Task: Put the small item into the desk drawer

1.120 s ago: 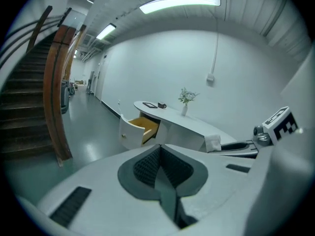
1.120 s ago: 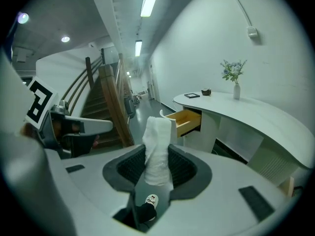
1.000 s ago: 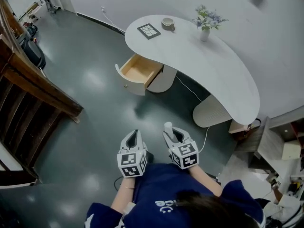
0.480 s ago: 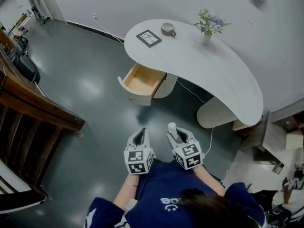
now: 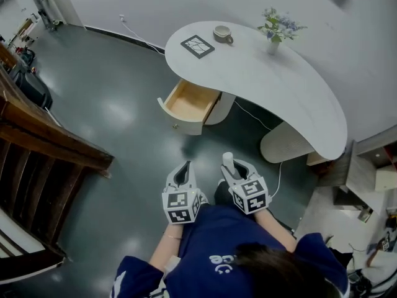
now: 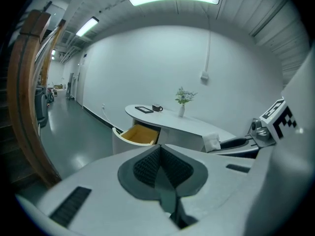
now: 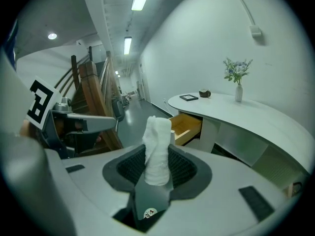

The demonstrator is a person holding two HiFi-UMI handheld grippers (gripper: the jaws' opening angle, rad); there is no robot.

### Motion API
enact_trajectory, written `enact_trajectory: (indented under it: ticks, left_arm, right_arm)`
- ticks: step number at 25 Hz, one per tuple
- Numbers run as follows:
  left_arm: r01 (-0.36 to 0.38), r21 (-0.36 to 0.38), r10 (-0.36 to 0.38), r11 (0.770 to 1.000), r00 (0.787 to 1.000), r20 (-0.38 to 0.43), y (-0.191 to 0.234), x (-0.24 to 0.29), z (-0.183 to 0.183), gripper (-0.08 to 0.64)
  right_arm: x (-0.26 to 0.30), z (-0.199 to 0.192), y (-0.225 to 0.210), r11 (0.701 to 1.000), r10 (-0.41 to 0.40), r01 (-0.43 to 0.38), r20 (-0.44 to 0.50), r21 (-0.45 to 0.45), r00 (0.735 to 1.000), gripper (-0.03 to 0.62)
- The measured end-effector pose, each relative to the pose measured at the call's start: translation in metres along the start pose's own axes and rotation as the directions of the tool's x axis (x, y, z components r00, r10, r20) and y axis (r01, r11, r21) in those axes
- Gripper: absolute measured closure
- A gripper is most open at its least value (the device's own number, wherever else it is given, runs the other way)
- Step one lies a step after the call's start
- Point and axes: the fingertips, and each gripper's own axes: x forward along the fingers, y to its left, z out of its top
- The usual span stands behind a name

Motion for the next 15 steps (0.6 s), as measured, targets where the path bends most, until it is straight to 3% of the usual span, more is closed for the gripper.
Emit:
enact_trajectory:
  ticks: [10, 15]
  left_arm:
    - [-0.049, -0.002, 0.05, 0.999, 0.999, 0.019, 0.025, 0.004, 0.008, 0.557]
    - [-0.096, -0.007, 0.096, 0.995, 0.995, 0.012, 0.042, 0.018, 0.014, 0.557]
  right_arm:
    - [0.031, 0.02, 0.0, 0.996, 0.04, -0.039, 0.012, -0.076, 0.999, 0.449]
    - [0.058, 0.034, -0.008, 0.994, 0.088, -0.088, 0.007, -0.069, 0.996, 0.449]
